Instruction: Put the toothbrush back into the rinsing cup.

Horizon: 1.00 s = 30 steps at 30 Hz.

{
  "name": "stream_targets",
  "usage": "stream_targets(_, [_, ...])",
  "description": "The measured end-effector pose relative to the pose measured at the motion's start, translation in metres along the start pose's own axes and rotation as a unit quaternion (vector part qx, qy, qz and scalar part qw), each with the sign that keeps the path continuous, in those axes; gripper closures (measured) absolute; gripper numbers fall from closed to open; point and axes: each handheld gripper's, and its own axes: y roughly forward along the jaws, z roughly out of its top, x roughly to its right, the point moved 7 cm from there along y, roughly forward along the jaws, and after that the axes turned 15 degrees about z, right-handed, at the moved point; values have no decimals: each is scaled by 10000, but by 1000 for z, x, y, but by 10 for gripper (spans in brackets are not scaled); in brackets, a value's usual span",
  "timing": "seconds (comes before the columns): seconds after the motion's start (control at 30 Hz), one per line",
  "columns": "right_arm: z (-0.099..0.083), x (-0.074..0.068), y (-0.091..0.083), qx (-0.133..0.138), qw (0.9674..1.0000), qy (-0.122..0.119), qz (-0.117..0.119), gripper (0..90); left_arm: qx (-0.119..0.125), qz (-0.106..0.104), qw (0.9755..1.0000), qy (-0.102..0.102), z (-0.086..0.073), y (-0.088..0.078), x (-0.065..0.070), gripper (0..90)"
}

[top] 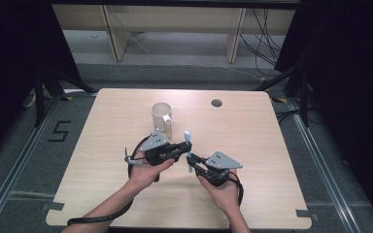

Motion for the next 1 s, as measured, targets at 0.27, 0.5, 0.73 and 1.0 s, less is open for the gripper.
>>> stream_targets(0.27, [0,-1,1,53,10000,60,45,791,20,46,10000,19,0,1,1,831])
stream_targets(0.5, [0,-2,3,75,9998,185,54,788,30,37,9999,142,0,1,4,849])
stream_targets(0.73, [2,1,3,93,9999,74,-114,637,36,66,9989,455,0,0,6,854])
stream_targets(1.0, [-5,2,-3,-201,9993,123,-294,510,139,257,9986,440,6,-5,-9,853])
